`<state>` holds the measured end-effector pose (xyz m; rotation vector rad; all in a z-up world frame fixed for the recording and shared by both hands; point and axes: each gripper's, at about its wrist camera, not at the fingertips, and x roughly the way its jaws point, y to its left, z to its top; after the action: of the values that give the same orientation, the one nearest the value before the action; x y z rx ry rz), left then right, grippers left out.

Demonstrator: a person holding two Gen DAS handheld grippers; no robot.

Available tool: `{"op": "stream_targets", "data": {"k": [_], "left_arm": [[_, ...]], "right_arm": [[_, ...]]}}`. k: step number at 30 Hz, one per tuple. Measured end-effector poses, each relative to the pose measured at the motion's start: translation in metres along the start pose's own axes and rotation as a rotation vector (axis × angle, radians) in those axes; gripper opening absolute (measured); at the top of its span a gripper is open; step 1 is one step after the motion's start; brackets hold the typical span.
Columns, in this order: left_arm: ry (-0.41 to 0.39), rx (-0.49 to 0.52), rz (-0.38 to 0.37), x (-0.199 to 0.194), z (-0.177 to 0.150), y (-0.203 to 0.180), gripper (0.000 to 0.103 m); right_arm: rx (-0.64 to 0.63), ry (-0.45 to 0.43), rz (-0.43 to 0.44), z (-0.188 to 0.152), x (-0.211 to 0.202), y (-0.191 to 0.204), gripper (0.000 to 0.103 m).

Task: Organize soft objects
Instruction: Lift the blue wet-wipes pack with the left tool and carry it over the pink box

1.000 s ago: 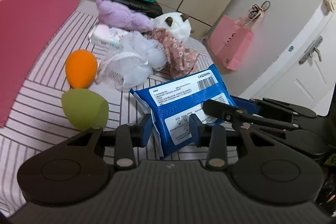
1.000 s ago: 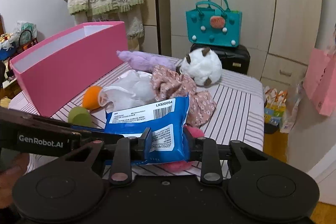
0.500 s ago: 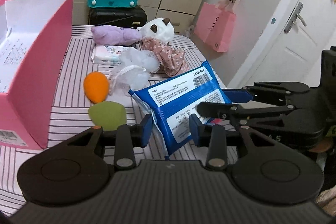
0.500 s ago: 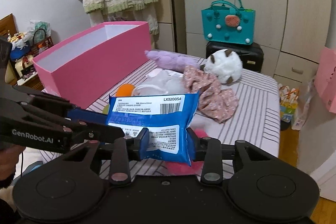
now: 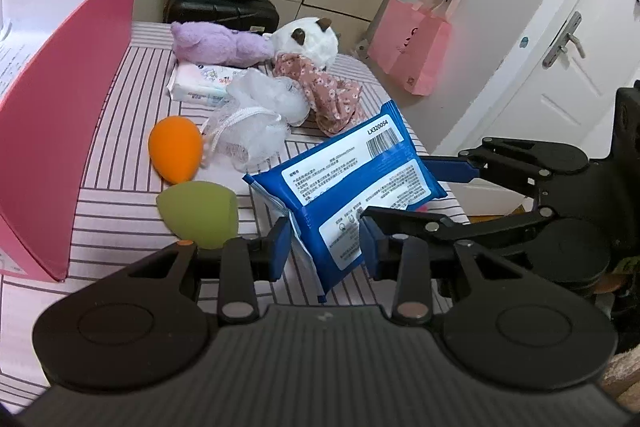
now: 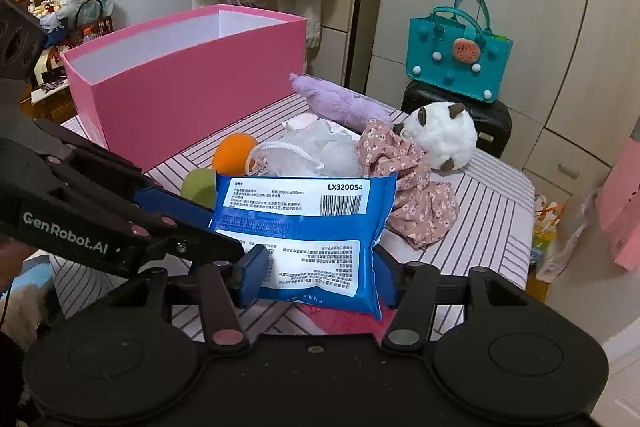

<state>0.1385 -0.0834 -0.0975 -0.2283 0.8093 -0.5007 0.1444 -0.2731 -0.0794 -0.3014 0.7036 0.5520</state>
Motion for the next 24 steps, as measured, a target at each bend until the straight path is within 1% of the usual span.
{"op": "stream_targets", "data": {"k": [3, 5, 7, 8, 9, 10, 11, 13, 17, 20, 24], "left_arm": [[-0.008, 0.017, -0.01, -0.006, 0.002, -0.004, 0.035], [0.001, 0.026, -0.032, -0.011, 0.007, -0.005, 0.035], [0.006, 0.04, -0.06, -0.02, 0.015, -0.006, 0.035], [0.001, 0.051, -0.066, -0.026, 0.02, -0.007, 0.036], [-0.009, 0.062, -0.063, -0.032, 0.023, -0.008, 0.036], [-0.024, 0.077, -0.055, -0.038, 0.027, -0.01, 0.036], [-0.039, 0.087, -0.044, -0.045, 0.031, -0.01, 0.036], [-0.04, 0.09, -0.04, -0.055, 0.037, -0.01, 0.036], [0.025, 0.085, -0.073, -0.072, 0.04, -0.007, 0.036], [0.07, 0.087, -0.073, -0.082, 0.034, -0.004, 0.036], [0.112, 0.091, -0.065, -0.105, 0.023, 0.001, 0.036]], "right_arm": [[-0.045, -0.025, -0.031, 0.004, -0.011, 0.007, 0.062], [-0.05, -0.037, -0.04, 0.009, -0.021, 0.008, 0.061], [-0.02, -0.052, -0.034, 0.018, -0.033, 0.005, 0.055], [0.01, -0.057, -0.023, 0.022, -0.038, 0.001, 0.048], [0.044, -0.06, -0.005, 0.025, -0.041, -0.003, 0.042], [0.082, -0.058, 0.02, 0.029, -0.045, -0.007, 0.039], [0.13, -0.052, 0.054, 0.032, -0.048, -0.012, 0.037], [0.178, -0.03, 0.09, 0.036, -0.052, -0.014, 0.036], [0.223, 0.022, 0.128, 0.036, -0.058, -0.001, 0.035], [0.255, 0.073, 0.172, 0.035, -0.059, 0.012, 0.035], [0.262, 0.131, 0.247, 0.038, -0.061, 0.033, 0.035]]}}
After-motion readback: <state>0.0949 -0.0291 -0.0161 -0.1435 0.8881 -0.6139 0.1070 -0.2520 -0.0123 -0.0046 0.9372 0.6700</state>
